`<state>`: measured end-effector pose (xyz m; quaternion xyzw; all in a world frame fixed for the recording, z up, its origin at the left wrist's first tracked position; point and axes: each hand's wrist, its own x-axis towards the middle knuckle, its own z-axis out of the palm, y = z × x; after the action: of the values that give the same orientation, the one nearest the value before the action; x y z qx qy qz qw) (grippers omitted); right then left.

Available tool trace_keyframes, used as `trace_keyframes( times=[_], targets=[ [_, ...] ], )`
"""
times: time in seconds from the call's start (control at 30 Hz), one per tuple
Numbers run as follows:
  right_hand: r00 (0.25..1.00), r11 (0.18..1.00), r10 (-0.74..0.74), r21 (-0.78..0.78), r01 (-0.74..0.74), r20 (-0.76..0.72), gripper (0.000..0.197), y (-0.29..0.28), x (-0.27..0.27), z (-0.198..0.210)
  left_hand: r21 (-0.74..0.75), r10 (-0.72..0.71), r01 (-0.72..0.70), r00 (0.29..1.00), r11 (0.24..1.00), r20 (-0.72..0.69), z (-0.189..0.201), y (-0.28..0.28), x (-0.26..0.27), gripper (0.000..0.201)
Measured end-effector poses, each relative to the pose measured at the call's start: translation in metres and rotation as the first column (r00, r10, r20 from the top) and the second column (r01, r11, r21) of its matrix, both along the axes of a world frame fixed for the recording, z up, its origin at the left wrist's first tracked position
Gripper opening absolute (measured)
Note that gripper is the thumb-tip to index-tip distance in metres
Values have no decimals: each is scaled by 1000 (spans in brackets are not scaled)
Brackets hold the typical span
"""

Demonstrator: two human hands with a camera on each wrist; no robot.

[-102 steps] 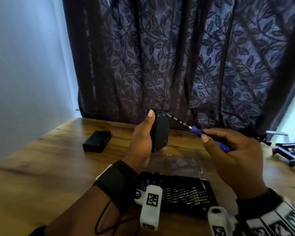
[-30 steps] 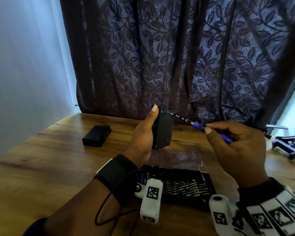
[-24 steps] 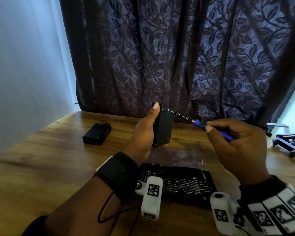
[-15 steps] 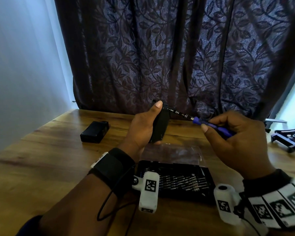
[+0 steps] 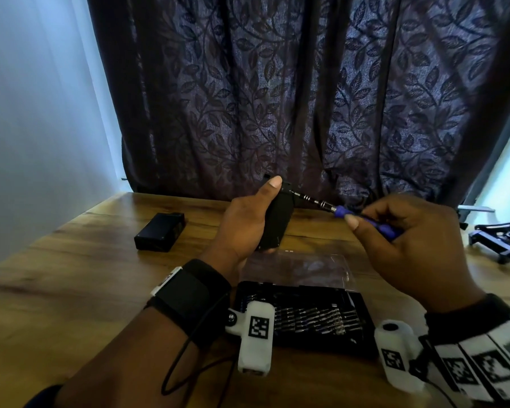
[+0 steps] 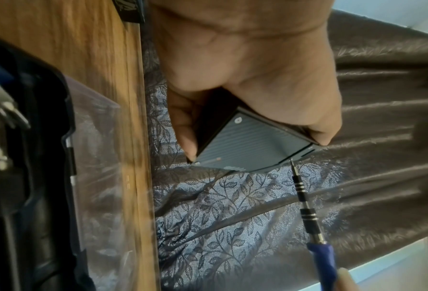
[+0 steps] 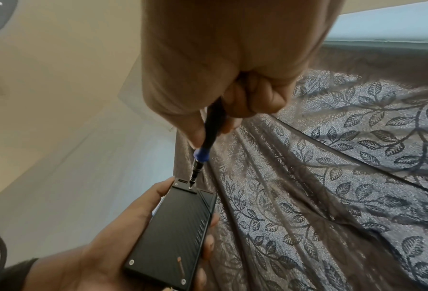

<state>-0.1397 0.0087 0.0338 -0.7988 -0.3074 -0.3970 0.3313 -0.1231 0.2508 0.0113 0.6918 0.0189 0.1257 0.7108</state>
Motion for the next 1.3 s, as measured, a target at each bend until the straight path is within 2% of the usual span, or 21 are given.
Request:
trace_keyframes(
  times=[0.13,0.17,0.27,0.57,0.8,1.07,1.17,1.3],
  targets=[
    [1000,999,-14,-32,15,19,36,-2,3,0,72,16,-17,1000,997,5,-1,1,4,129],
    [1000,1000,-4,-25,4,1,35,-2,3,0,77,17,-18,1000,997,8,0,0,3,130],
    [998,999,40,31,-39,-58,16,-2,1,1,71,26,-27,1000,997,16,3,-3,0,130],
    [999,997,-7,-74,4,-38,32,-3,4,-1,104,27,-26,1000,994,-4,1,-3,0,131],
    [999,999,-1,-35,0,-48,18,-1,2,-2,148,37,-37,999,988,8,2,-4,-3,129],
    [999,996,-34,-85,32,-30,34,-2,4,-2,222,53,-57,998,973,26,2,-1,-3,134],
    [996,1000,-2,-26,-1,-88,20,-4,5,-1,237,67,-68,998,969,14,1,-1,-3,133],
    [997,999,-24,-42,21,-72,19,-3,4,-1,280,73,-76,997,957,23,-1,1,-2,134]
  ],
)
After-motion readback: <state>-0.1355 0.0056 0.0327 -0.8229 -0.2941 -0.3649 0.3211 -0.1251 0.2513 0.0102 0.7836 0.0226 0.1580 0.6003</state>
